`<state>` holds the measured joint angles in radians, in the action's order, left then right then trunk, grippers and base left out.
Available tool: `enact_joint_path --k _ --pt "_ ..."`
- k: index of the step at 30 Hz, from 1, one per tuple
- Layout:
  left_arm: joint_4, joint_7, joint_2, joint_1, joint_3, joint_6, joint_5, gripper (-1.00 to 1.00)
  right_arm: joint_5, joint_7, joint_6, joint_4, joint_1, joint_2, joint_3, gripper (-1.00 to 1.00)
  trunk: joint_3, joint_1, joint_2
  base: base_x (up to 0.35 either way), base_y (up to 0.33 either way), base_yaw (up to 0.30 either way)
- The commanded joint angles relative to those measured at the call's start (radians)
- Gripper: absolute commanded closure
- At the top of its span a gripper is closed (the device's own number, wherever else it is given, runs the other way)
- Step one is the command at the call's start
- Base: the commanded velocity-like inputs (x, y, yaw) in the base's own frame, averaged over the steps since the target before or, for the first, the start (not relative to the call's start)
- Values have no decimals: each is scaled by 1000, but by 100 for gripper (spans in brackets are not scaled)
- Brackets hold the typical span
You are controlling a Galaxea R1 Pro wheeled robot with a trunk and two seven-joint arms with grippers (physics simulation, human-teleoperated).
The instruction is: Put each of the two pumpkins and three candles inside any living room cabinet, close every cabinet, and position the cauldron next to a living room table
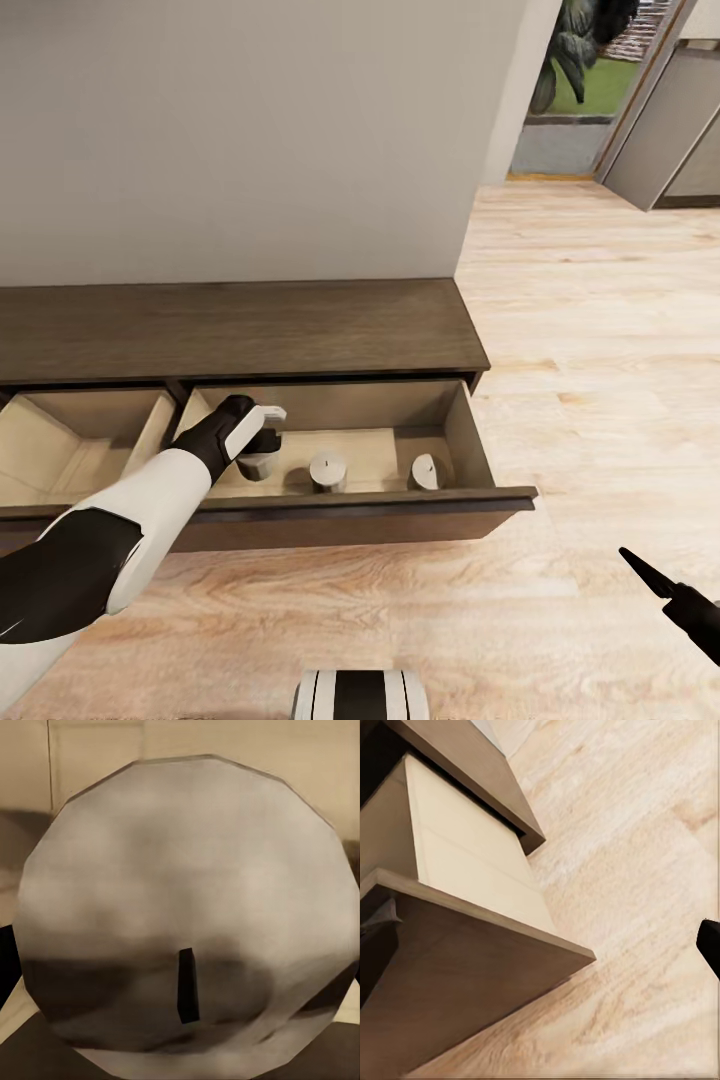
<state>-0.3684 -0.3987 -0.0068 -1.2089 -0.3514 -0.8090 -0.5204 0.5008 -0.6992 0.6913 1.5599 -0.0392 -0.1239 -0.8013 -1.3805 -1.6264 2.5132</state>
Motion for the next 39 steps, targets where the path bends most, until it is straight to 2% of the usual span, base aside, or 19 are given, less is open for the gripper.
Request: enact_joint_path --k 1,16,39 --pt "-1 -8 1 0 -8 -3 -9 100 4 -2 7 0 -1 0 -2 -100 -5 0 1 0 0 0" --pt "-3 -8 8 0 -8 35 -10 100 4 -2 7 0 -1 0 -2 -100 -63 -7 4 0 0 0" --pt "-10 -8 10 0 -8 37 -10 100 5 -2 7 0 -1 0 -2 -100 -63 -7 4 0 0 0"
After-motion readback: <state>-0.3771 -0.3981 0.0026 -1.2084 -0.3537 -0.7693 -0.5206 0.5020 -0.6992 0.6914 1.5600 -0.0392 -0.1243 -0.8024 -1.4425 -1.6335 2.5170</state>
